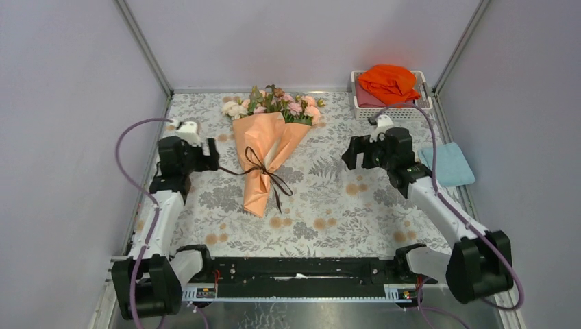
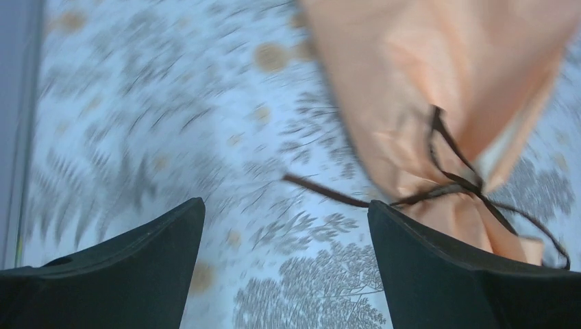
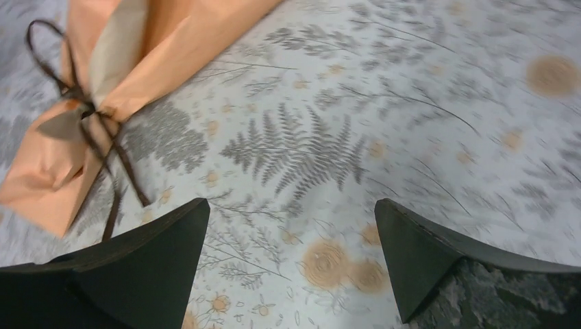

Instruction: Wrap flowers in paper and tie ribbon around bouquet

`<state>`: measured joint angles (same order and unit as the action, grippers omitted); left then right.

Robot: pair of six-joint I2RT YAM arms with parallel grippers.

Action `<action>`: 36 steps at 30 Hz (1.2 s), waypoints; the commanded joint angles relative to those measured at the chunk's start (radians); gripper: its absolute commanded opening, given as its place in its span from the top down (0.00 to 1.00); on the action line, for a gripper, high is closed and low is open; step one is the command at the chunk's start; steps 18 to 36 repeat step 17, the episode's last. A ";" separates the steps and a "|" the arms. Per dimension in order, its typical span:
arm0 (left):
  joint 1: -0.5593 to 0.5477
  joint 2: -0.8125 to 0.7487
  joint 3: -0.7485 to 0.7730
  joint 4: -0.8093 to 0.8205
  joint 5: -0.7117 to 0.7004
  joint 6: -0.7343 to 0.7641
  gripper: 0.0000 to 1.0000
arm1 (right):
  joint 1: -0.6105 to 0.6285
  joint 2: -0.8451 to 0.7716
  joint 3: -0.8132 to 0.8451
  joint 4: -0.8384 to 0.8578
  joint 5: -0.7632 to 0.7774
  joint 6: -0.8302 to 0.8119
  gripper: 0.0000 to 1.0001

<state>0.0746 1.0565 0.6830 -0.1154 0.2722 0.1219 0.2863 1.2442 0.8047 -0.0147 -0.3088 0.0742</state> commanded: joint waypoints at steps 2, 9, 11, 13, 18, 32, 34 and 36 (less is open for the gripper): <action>0.148 -0.120 -0.032 -0.195 -0.208 -0.390 0.04 | -0.014 -0.198 -0.173 -0.003 0.417 0.160 0.00; 0.167 -0.337 -0.202 -0.135 -0.193 -0.603 0.05 | -0.013 -0.390 -0.366 0.055 0.764 0.313 0.00; 0.166 -0.373 -0.244 -0.120 -0.190 -0.629 0.06 | -0.013 -0.417 -0.395 0.073 0.803 0.346 0.00; 0.166 -0.401 -0.283 -0.105 -0.187 -0.636 0.06 | -0.013 -0.426 -0.406 0.076 0.850 0.387 0.00; 0.165 -0.448 -0.323 -0.054 -0.196 -0.619 0.05 | -0.013 -0.394 -0.389 0.053 0.897 0.433 0.01; 0.165 -0.448 -0.323 -0.054 -0.196 -0.619 0.05 | -0.013 -0.394 -0.389 0.053 0.897 0.433 0.01; 0.165 -0.448 -0.323 -0.054 -0.196 -0.619 0.05 | -0.013 -0.394 -0.389 0.053 0.897 0.433 0.01; 0.165 -0.448 -0.323 -0.054 -0.196 -0.619 0.05 | -0.013 -0.394 -0.389 0.053 0.897 0.433 0.01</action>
